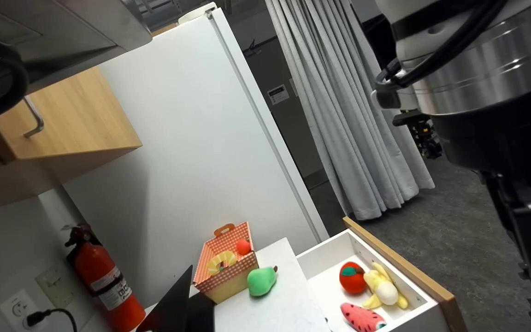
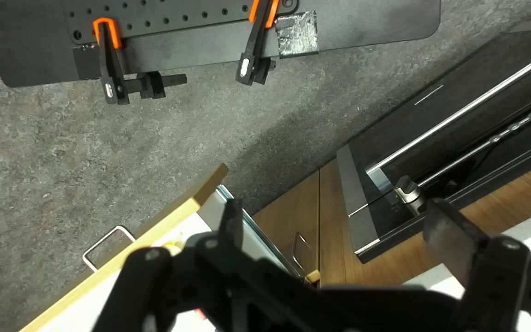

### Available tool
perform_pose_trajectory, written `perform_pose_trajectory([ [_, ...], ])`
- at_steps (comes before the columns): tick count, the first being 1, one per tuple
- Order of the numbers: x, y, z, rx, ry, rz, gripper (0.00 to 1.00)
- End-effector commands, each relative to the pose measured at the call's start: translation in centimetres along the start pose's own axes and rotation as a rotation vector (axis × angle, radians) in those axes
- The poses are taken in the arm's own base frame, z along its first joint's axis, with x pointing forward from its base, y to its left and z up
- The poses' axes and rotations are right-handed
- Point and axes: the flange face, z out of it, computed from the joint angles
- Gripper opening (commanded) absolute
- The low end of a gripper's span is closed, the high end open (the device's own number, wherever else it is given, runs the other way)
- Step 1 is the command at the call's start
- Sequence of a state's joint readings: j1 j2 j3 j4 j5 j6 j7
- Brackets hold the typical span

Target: Put the pear plush toy in the drawer then put the watermelon plush toy on the counter

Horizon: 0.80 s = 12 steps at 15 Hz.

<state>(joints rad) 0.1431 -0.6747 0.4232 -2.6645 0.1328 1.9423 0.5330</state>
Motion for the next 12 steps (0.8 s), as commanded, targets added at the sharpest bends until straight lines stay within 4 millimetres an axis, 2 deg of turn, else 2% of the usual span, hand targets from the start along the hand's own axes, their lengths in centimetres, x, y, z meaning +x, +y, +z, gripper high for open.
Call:
perform_pose_trajectory([
  [1, 0.01, 0.01, -0.03, 0.000, 0.000, 0.000, 1.00],
  [7, 0.01, 0.01, -0.03, 0.000, 0.000, 0.000, 1.00],
  [12, 0.79, 0.02, 0.50, -0.006, -0.009, 0.011, 1.00],
])
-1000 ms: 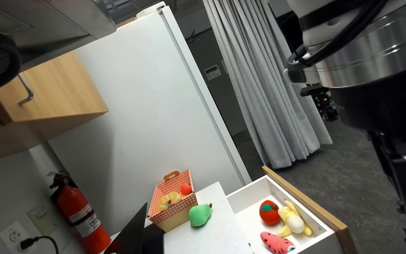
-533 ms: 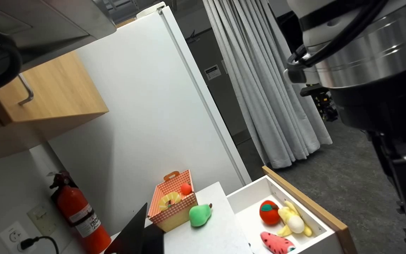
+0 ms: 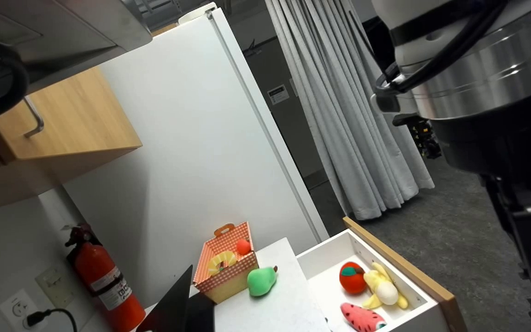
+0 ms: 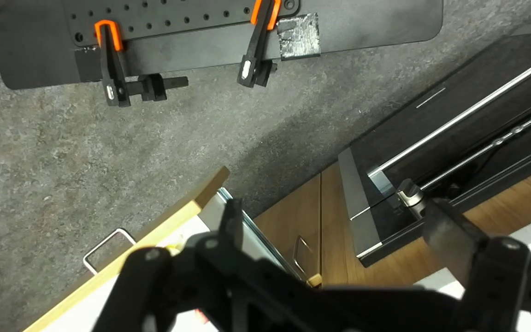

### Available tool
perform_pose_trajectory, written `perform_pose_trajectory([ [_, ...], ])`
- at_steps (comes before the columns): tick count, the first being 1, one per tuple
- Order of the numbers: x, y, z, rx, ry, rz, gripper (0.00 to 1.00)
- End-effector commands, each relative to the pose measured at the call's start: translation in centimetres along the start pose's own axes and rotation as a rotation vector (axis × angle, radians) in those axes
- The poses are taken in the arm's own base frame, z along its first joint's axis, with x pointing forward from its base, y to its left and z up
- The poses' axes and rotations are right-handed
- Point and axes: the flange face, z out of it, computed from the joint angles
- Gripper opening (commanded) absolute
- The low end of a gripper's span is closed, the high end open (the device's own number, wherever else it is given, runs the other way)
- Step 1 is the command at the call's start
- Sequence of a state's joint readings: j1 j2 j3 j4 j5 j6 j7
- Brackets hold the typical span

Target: Put the pear plush toy in the drawer then put the watermelon plush toy on the counter

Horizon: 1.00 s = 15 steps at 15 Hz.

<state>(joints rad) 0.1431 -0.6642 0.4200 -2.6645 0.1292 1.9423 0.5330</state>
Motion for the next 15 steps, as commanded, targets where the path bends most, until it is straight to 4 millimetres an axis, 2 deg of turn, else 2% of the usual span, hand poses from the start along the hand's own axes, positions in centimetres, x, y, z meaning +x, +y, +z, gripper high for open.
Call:
perform_pose_trajectory([
  [1, 0.9, 0.1, 0.3, -0.005, -0.001, 0.013, 1.00],
  [6, 2.6, 0.6, 1.3, -0.022, 0.030, 0.035, 1.00],
  [15, 8.1, 3.4, 4.8, -0.058, 0.027, 0.141, 1.00],
])
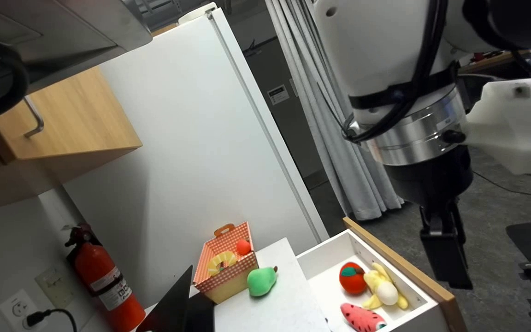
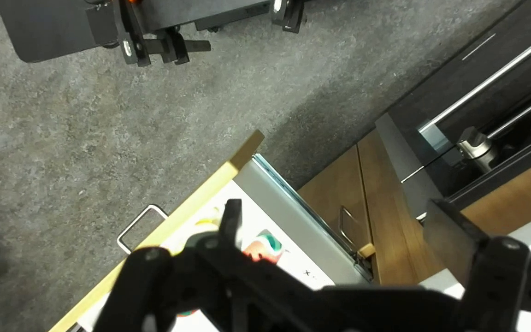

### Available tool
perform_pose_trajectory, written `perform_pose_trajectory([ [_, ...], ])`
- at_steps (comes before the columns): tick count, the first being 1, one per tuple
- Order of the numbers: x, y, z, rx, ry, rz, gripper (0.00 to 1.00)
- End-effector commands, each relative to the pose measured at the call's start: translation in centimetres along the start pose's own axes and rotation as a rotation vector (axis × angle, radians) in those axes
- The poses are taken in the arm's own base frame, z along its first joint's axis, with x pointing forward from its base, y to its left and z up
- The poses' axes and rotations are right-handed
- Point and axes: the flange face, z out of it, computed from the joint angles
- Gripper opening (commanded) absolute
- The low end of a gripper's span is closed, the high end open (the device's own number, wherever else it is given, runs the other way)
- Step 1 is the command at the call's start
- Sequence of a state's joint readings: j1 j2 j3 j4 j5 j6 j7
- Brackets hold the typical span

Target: Put the pear plush toy in the drawer then put the watermelon plush toy on the counter

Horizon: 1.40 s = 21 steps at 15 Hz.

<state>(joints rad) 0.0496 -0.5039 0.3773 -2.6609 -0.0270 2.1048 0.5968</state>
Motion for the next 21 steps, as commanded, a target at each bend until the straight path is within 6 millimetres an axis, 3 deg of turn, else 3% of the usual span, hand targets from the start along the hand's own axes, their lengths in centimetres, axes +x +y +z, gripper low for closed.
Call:
perform_pose_trajectory([
  [1, 3.1, 0.8, 1.5, -0.012, -0.014, 0.063, 1.00],
  [8, 9.4, 3.3, 5.0, -0.021, -0.055, 0.148, 1.00],
  [14, 15.0, 4.4, 7.6, 0.011, -0.104, 0.181, 1.00],
  [21, 20.5, 5.3, 9.1, 0.110, -0.115, 0.142, 1.00],
])
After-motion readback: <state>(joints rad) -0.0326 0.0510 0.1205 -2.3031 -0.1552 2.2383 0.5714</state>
